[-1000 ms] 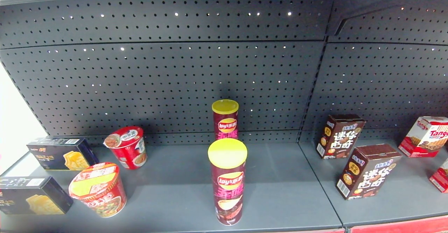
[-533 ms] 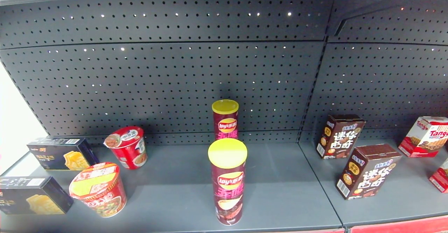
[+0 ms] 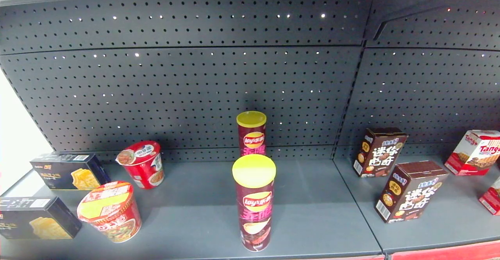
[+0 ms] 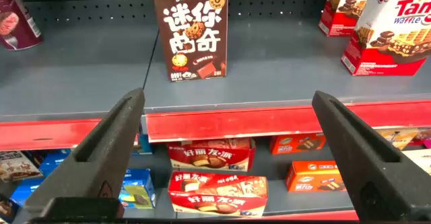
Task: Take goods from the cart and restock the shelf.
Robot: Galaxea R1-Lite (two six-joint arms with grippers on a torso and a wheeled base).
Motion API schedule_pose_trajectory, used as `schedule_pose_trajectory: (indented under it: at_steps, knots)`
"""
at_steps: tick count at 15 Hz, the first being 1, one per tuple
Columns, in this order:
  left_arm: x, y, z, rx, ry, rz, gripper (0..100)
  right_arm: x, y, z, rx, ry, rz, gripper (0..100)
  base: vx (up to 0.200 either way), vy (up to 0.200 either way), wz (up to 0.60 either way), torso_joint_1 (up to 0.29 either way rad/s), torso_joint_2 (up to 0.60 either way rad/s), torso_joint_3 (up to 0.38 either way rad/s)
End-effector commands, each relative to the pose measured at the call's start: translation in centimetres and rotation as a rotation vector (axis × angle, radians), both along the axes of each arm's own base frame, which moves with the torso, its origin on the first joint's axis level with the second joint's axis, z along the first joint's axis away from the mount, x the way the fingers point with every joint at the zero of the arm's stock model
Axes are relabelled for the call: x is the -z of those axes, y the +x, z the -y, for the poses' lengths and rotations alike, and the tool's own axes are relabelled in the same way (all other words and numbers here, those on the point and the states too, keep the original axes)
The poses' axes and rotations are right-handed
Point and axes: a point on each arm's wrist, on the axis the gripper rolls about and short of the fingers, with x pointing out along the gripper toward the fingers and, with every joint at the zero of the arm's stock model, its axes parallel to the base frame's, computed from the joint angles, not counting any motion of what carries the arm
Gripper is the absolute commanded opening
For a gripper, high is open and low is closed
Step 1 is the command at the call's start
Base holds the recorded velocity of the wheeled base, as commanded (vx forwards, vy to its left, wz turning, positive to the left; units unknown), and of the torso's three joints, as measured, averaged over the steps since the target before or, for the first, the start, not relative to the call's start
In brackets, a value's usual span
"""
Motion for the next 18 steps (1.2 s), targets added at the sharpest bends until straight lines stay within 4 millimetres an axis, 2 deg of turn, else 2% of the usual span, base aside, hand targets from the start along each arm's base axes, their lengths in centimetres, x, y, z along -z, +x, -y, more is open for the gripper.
schedule_pose_trajectory:
  at_steps: [1, 8, 11, 15, 18]
  knots:
    - [0.0, 0.01, 0.0, 0.0, 0.0, -0.002, 100, 0.01, 0.01, 0.0, -0.001, 0.0, -0.003, 100, 0.0, 0.0, 0.0, 0.0, 0.0, 0.0]
    - [0.0, 0.01, 0.01, 0.003, 0.002, -0.002, 100, 0.01, 0.01, 0.0, -0.002, -0.002, -0.003, 100, 0.0, 0.0, 0.0, 0.0, 0.0, 0.0]
    - [0.02, 0.01, 0.01, 0.005, 0.006, -0.004, 100, 0.01, 0.01, 0.0, -0.002, 0.0, -0.003, 100, -0.2, 0.0, 0.0, 0.009, 0.01, 0.004]
    - [0.0, 0.01, 0.01, 0.002, 0.002, -0.002, 100, 0.0, 0.01, 0.0, 0.001, 0.0, -0.002, 100, 0.0, 0.0, 0.0, 0.0, 0.0, 0.0]
    - [0.0, 0.01, 0.0, 0.0, 0.0, -0.002, 100, 0.0, 0.01, 0.01, 0.002, 0.003, -0.002, 100, 0.0, 0.0, 0.6, 0.012, 0.01, -0.002]
